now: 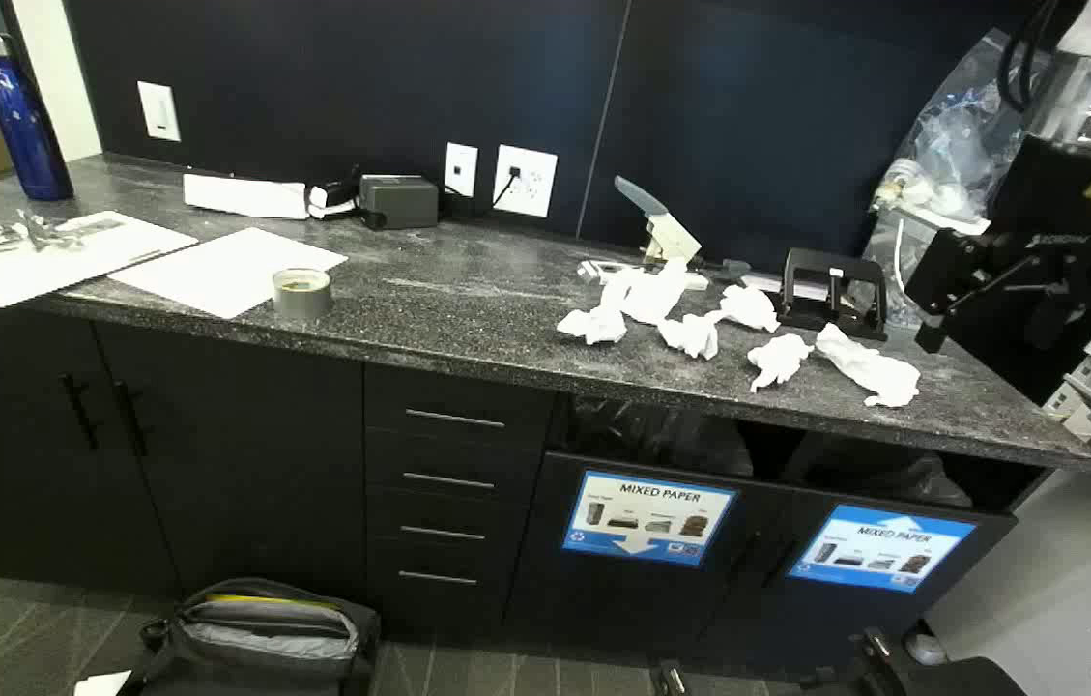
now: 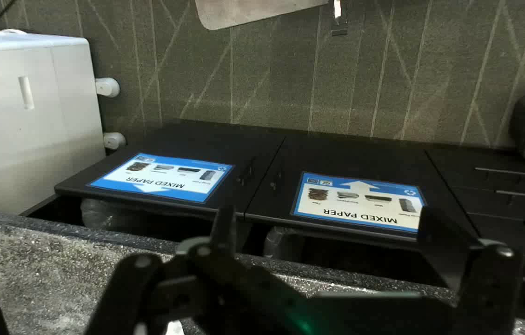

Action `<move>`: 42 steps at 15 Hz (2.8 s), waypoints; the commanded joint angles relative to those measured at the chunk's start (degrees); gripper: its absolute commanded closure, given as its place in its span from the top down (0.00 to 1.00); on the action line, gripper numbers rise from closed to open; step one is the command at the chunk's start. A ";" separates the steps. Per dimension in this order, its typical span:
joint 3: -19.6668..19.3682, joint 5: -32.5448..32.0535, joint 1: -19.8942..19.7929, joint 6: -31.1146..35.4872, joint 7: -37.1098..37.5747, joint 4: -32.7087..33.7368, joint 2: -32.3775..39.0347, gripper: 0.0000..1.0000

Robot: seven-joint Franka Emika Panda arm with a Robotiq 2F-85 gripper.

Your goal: Put the papers on the countertop in the trash cans

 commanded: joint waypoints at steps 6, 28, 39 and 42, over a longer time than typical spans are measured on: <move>-0.53 -0.41 0.64 -0.27 0.37 0.34 -0.12 1.00; -20.31 12.14 -2.51 16.16 -52.04 41.00 51.24 1.00; -13.06 20.00 -11.48 17.19 -59.69 57.09 72.95 1.00; -11.61 18.90 -12.14 18.06 -59.37 62.23 76.69 1.00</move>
